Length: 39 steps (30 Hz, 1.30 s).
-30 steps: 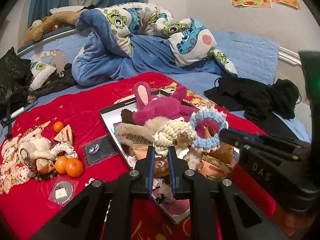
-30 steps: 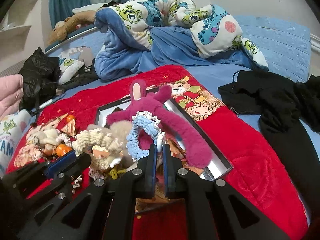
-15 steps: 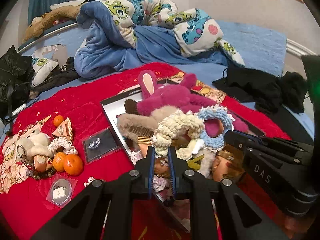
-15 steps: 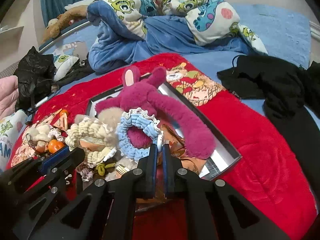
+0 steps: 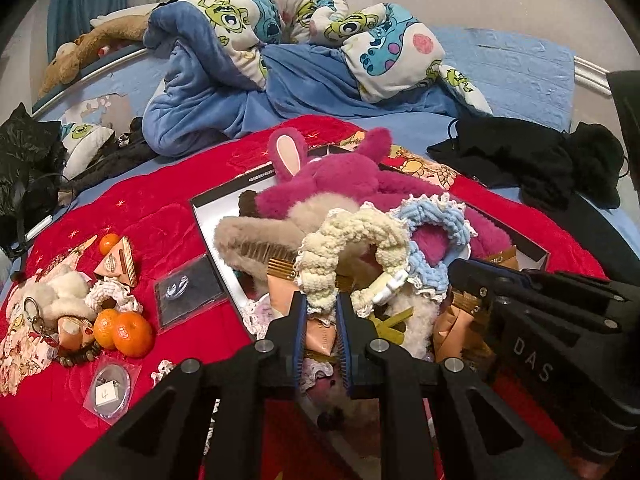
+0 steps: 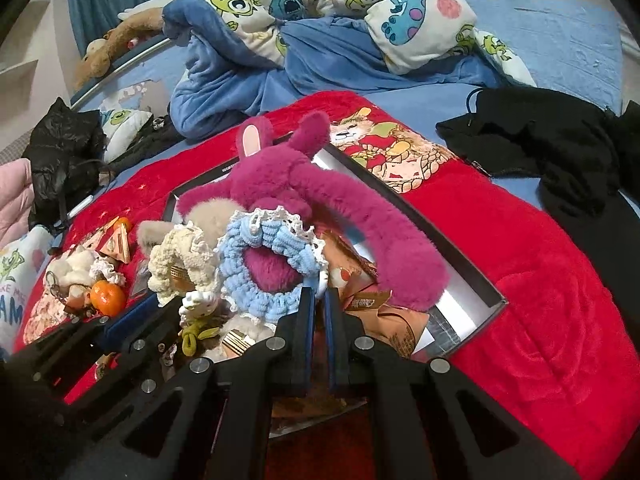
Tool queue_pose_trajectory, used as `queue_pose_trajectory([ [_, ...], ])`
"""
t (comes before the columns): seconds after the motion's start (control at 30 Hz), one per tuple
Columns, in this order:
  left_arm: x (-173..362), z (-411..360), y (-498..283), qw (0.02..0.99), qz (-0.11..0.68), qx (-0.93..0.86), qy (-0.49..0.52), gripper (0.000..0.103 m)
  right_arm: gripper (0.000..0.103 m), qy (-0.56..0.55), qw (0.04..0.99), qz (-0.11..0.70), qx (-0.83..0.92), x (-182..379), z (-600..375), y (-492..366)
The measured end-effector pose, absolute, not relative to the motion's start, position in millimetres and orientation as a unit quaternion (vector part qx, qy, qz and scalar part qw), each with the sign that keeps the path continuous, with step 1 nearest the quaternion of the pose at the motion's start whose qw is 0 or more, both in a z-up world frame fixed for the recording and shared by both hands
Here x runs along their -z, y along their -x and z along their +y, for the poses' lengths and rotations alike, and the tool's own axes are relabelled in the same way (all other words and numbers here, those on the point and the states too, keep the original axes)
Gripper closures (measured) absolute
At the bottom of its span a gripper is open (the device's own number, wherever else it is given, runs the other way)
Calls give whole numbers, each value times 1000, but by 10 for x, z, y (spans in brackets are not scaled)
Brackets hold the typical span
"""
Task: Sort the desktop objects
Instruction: 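Carry the blue scrunchie over the black tray with the right gripper while the left carries the cream scrunchie, then open both grippers to drop the scrunchies into the black tray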
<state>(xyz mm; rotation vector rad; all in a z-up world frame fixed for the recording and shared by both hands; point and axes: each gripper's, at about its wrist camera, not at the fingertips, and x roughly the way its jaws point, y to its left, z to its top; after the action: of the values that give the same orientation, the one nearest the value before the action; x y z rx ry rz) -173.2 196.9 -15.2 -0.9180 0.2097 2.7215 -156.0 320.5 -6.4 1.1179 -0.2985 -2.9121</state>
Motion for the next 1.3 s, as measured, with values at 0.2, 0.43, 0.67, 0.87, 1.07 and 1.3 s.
queue_pose_trajectory([
  [0.2, 154, 1951, 1736, 130, 63, -937, 316, 89, 97, -355, 8, -95, 930, 52, 3216, 1556],
  [0.43, 150, 1940, 1723, 129, 69, -939, 312, 89, 93, -349, 6, -79, 934, 15, 3164, 1537],
  [0.67, 131, 1894, 1723, 119, 65, -939, 317, 73, 88, -352, 6, -76, 933, 0, 3160, 1529],
  [0.87, 107, 1824, 1725, 99, 63, -944, 309, 40, 63, -351, -4, -70, 934, -35, 3142, 1509],
  [1.07, 65, 1718, 1710, 83, 60, -950, 294, 0, 8, -327, -17, -79, 942, -132, 3190, 1451],
  [1.3, 14, 1602, 1728, 86, 37, -952, 293, 0, 3, -317, -25, -81, 945, -180, 3186, 1427],
])
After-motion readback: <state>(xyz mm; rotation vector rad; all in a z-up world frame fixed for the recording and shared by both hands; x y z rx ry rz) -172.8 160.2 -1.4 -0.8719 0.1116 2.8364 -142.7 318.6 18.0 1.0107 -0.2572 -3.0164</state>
